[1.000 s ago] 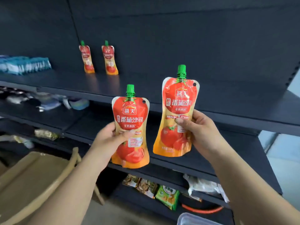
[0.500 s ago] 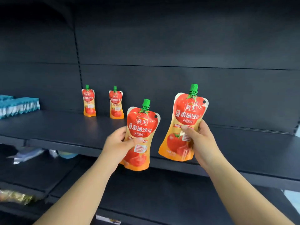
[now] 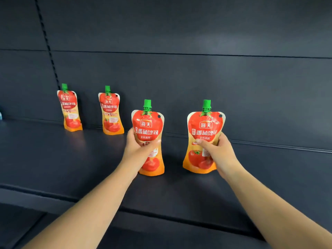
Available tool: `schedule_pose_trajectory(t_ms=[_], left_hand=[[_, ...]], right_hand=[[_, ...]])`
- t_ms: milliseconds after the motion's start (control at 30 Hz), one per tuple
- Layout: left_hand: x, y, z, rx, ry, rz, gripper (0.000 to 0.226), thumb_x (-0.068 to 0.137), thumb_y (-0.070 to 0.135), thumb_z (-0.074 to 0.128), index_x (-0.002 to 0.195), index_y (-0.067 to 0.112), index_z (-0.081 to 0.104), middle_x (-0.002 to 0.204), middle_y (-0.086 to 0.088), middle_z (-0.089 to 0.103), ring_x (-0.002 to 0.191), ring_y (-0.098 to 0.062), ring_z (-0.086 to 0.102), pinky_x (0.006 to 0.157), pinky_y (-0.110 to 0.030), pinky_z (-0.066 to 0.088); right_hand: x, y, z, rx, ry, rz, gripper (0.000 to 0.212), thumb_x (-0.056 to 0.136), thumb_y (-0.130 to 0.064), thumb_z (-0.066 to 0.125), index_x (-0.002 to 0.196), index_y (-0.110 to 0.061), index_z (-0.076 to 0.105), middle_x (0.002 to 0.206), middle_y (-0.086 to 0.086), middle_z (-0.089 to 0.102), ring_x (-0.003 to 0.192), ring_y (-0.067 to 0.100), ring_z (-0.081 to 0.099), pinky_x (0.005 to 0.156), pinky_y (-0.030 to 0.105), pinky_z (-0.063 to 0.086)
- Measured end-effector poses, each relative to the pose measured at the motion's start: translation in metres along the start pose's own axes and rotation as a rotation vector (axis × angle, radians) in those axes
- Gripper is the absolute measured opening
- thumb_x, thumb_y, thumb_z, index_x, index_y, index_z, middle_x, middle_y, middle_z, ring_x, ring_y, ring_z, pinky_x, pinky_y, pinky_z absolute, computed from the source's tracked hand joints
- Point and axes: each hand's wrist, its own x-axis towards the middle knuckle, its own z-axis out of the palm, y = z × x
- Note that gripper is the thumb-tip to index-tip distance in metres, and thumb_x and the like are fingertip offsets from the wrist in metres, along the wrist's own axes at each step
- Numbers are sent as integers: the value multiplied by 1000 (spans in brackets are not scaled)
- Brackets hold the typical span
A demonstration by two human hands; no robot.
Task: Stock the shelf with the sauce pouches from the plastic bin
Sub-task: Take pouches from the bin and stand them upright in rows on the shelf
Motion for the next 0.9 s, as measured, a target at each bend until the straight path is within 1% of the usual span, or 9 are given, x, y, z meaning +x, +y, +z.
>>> schedule_pose_trajectory(t_ms=[33,100,267,400,433,533,667,800,900], left_hand=[[9,-1,2,29,9,13,72,74,16,74,132,26,32,116,8,48,107,-11,48,86,-28,39],[29,-8,5,72,41,35,83,71,14,76,136,25,25,121,7,42,109,-9,45,86,-27,38],[75,-27,9,119,109,103,83,71,15,76,134,20,22,123,5,40,110,-9,43,88,-25,38],[107,-43,13,136,157,146,85,70,20,77,135,19,23,132,-1,40,116,-10,42,95,-28,42],[114,-46,14,145,159,159,85,70,20,78,135,18,23,133,-3,40,116,-11,43,95,-29,42],[132,-55,17,150,149,196,85,70,19,77,135,15,23,133,-5,40,119,-14,43,97,-29,42],[149,-62,24,141,132,221,83,72,19,76,136,13,23,132,-5,39,118,-13,43,93,-24,40],[152,-68,31,173,70,186,86,72,21,76,137,14,21,126,4,35,115,-8,39,92,-23,39],[151,-75,35,235,-34,133,90,70,16,77,138,15,17,121,8,32,114,-7,37,95,-26,37]], right_hand=[[10,4,4,-8,4,-3,47,74,-21,74,115,-18,52,111,3,65,104,22,62,93,42,50],[27,12,13,-28,22,-8,49,74,-21,75,117,-18,50,112,2,63,104,20,60,90,37,50],[57,22,35,-100,59,-48,49,76,-25,73,117,-20,46,110,-4,58,101,14,56,78,27,45],[79,30,51,-118,126,-86,42,77,-23,72,107,-21,43,97,-11,56,95,12,55,71,19,45],[84,33,55,-118,145,-95,43,77,-22,73,106,-22,42,96,-11,55,96,11,55,74,19,45],[96,43,62,-117,189,-105,53,72,-22,78,108,-26,39,108,-6,54,100,11,56,84,28,48],[109,49,60,-126,228,-124,56,71,-22,78,106,-26,35,108,-6,53,98,10,56,81,26,47],[118,51,44,-129,260,-147,54,74,-21,76,109,-27,36,99,-17,52,93,3,55,76,18,45],[119,51,27,-164,242,-132,52,76,-21,74,114,-26,39,99,-18,53,94,4,56,81,23,47]])
